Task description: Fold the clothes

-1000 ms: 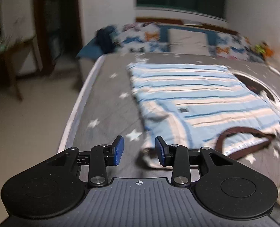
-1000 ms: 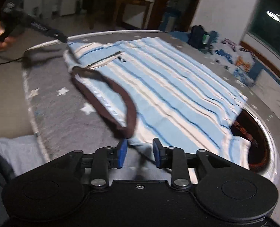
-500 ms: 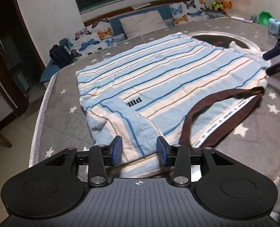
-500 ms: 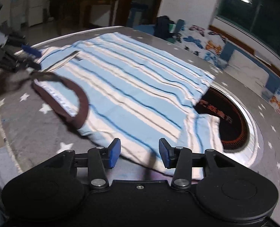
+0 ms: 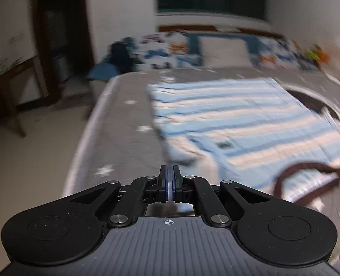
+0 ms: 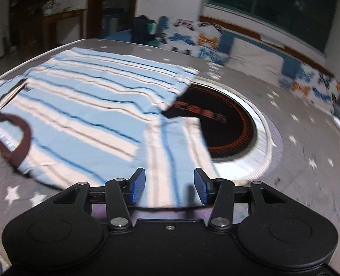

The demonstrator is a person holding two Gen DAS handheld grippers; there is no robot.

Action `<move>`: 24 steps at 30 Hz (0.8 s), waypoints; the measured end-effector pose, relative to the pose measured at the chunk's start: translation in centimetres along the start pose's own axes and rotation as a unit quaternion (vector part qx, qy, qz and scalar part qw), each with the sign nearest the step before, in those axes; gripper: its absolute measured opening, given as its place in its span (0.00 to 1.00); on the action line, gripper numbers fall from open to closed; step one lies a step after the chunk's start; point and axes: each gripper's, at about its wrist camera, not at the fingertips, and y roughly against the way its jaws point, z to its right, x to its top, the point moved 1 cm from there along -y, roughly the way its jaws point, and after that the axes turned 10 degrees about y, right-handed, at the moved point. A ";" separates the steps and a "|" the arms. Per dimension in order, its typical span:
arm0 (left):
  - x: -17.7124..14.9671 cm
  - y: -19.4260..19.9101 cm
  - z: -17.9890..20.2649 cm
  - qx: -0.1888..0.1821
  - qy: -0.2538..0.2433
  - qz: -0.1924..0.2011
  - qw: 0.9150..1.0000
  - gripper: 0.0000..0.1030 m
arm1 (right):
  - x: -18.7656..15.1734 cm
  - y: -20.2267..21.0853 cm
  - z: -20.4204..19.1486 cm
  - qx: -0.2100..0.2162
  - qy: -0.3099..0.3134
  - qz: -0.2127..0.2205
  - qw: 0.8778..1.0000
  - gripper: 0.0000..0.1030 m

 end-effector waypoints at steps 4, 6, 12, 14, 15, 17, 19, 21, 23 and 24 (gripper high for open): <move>0.3 -0.2 -4.3 0.032 0.081 -0.008 0.996 0.03 | -0.5 -1.1 1.7 -0.014 -0.037 -0.008 0.999 0.48; 0.0 0.3 -5.0 0.029 0.084 -0.006 0.996 0.03 | -0.8 -1.4 2.2 -0.016 -0.048 -0.008 0.999 0.48; -1.0 2.8 -1.2 -0.046 -0.009 -0.004 0.999 0.05 | -1.0 -1.2 2.5 -0.010 -0.062 -0.011 0.998 0.47; -1.3 3.1 0.7 -0.070 -0.040 -0.009 0.997 0.08 | -1.0 -1.2 2.7 -0.002 -0.073 -0.012 0.997 0.42; -1.5 3.0 1.5 -0.082 -0.052 -0.013 0.995 0.14 | -1.0 -1.2 2.6 0.002 -0.073 -0.012 0.997 0.36; -1.9 2.6 3.1 -0.096 -0.077 -0.018 0.992 0.29 | -0.9 -1.1 2.3 0.006 -0.068 -0.012 0.998 0.24; -2.2 2.1 4.6 -0.107 -0.101 -0.023 0.989 0.38 | -0.8 -1.0 1.9 0.006 -0.058 -0.012 0.998 0.18; -2.6 1.3 5.7 -0.102 -0.122 -0.029 0.987 0.38 | -0.7 -1.0 1.8 0.005 -0.053 -0.013 0.998 0.18; -2.9 0.0 6.7 -0.097 -0.138 -0.043 0.985 0.38 | -0.7 -0.8 2.0 -0.002 -0.055 -0.010 0.998 0.18; -3.1 -0.5 6.9 -0.093 -0.139 -0.049 0.985 0.38 | -0.8 -0.8 2.1 -0.003 -0.056 -0.010 0.998 0.18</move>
